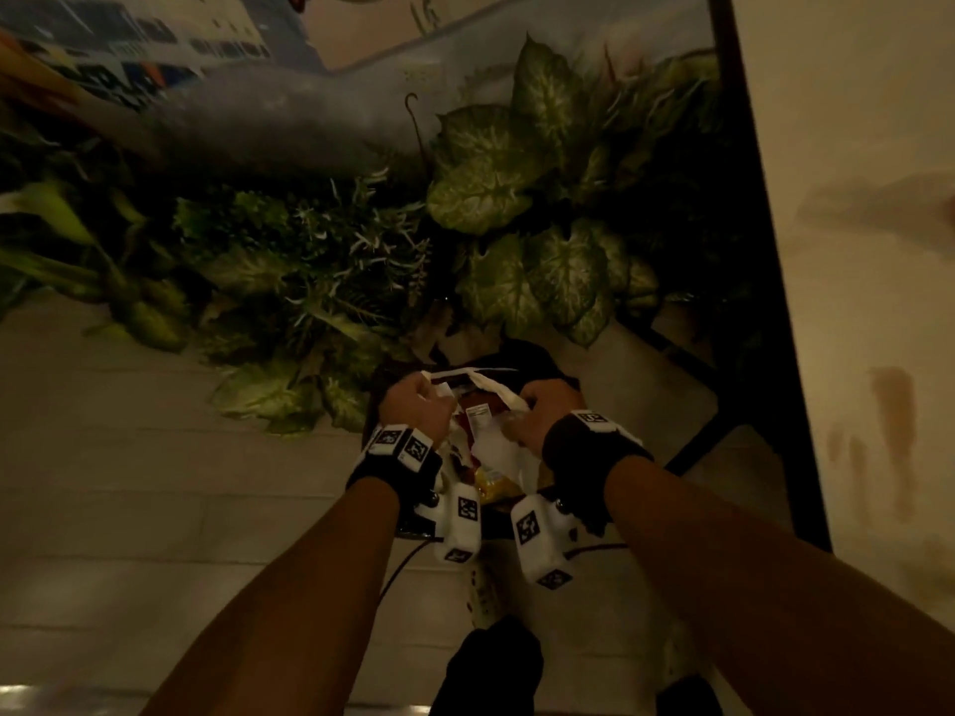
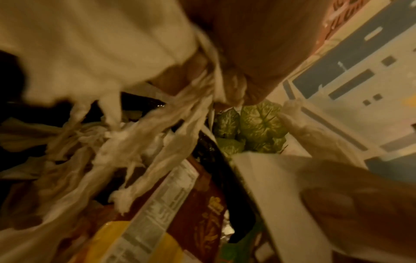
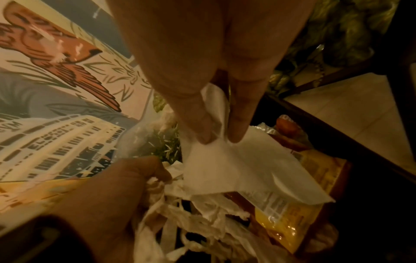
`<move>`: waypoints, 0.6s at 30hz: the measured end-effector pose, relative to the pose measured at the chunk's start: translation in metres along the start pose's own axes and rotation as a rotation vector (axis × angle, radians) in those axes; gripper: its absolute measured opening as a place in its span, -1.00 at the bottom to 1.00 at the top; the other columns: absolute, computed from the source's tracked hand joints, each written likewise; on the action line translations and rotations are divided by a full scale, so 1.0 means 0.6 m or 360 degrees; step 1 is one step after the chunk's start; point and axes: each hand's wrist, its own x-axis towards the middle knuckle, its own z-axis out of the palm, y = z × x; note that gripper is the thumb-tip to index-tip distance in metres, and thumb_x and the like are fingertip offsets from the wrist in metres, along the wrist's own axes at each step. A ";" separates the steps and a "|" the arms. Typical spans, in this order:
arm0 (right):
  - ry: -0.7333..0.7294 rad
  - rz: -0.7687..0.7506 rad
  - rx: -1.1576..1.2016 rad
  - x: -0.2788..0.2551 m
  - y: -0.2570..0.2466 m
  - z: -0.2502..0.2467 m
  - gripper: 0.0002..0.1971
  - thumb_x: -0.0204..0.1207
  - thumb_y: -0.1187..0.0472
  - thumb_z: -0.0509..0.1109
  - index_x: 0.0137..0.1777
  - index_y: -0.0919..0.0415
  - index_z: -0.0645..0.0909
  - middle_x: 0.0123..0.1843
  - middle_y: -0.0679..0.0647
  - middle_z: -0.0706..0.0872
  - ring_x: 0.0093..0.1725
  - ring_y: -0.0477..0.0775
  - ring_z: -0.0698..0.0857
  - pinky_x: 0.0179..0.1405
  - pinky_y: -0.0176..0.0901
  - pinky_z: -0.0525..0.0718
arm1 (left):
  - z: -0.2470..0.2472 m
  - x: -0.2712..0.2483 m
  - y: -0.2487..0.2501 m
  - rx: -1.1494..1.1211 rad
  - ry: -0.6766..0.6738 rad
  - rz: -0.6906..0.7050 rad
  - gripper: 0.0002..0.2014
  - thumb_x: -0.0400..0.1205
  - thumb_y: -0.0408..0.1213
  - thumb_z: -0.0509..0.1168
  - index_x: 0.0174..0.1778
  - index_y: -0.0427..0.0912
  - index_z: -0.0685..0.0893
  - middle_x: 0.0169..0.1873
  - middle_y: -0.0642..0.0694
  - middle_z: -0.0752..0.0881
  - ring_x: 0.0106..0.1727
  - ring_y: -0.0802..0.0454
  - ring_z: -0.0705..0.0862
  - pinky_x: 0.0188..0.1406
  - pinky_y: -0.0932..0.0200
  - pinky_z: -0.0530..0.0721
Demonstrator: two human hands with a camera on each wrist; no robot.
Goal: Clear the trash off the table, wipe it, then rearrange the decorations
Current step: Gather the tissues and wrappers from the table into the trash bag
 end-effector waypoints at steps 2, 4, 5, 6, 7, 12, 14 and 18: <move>0.0001 0.0084 -0.0008 0.018 0.013 0.019 -0.76 0.45 0.15 0.46 0.05 0.26 0.67 0.04 0.24 0.72 0.04 0.25 0.70 0.04 0.02 0.70 | 0.014 0.012 -0.019 0.0090 -0.0068 -0.0024 -0.87 0.57 -0.29 0.32 -0.05 -0.25 0.56 -0.21 -0.03 0.52 -0.01 -0.12 0.58 -0.10 0.13 0.50; -0.0050 0.0155 -0.0034 0.036 0.026 0.038 -0.67 0.50 0.11 0.41 0.22 0.21 0.63 0.20 0.22 0.68 0.19 0.28 0.65 0.23 0.08 0.63 | 0.024 0.022 -0.036 0.0171 -0.0172 -0.0030 -0.86 0.58 -0.35 0.29 0.01 -0.29 0.56 -0.02 -0.11 0.56 0.15 -0.19 0.59 -0.04 0.15 0.49; -0.0111 0.0169 -0.0083 0.044 0.033 0.046 -0.58 0.51 0.09 0.39 0.34 0.20 0.55 0.34 0.22 0.61 0.31 0.29 0.58 0.35 0.10 0.55 | 0.028 0.026 -0.042 0.0217 -0.0256 -0.0034 -0.80 0.59 -0.34 0.29 0.10 -0.30 0.57 0.15 -0.17 0.58 0.21 -0.19 0.58 -0.01 0.16 0.50; -0.0174 0.0190 -0.0151 0.048 0.039 0.053 -0.46 0.52 0.07 0.37 0.48 0.18 0.42 0.48 0.21 0.48 0.44 0.30 0.47 0.46 0.11 0.44 | 0.031 0.030 -0.048 0.0286 -0.0373 -0.0058 -0.72 0.59 -0.30 0.31 0.22 -0.27 0.56 0.31 -0.19 0.54 0.24 -0.19 0.57 0.07 0.15 0.52; -0.0212 0.0198 -0.0196 0.052 0.047 0.057 -0.37 0.52 0.06 0.37 0.57 0.14 0.29 0.58 0.19 0.34 0.53 0.29 0.35 0.54 0.08 0.34 | 0.033 0.032 -0.053 0.0377 -0.0503 -0.0096 -0.62 0.60 -0.24 0.32 0.33 -0.21 0.51 0.40 -0.20 0.49 0.31 -0.18 0.54 0.16 0.14 0.51; -0.0231 0.0216 -0.0162 0.045 0.056 0.048 -0.35 0.53 0.13 0.36 0.60 0.10 0.21 0.60 0.20 0.27 0.55 0.29 0.32 0.55 -0.02 0.32 | 0.030 0.029 -0.062 0.0389 -0.0713 -0.0314 -0.39 0.62 -0.24 0.31 0.58 -0.04 0.26 0.59 -0.16 0.26 0.51 -0.19 0.37 0.35 0.12 0.44; -0.0238 0.0173 -0.0176 0.035 0.049 0.031 -0.37 0.54 0.15 0.35 0.59 0.14 0.25 0.58 0.20 0.34 0.51 0.28 0.38 0.51 -0.02 0.37 | 0.021 0.018 -0.057 0.0358 -0.0683 -0.0347 -0.35 0.60 -0.28 0.33 0.60 -0.03 0.24 0.60 -0.18 0.24 0.52 -0.22 0.36 0.35 0.10 0.45; -0.0174 -0.0055 -0.0198 -0.012 0.007 -0.031 -0.52 0.55 0.13 0.36 0.46 0.21 0.45 0.45 0.22 0.51 0.39 0.27 0.52 0.40 0.00 0.50 | -0.010 -0.013 -0.020 0.0393 -0.0380 -0.0177 -0.45 0.61 -0.24 0.32 0.52 -0.21 0.35 0.49 -0.26 0.39 0.43 -0.24 0.44 0.35 0.06 0.44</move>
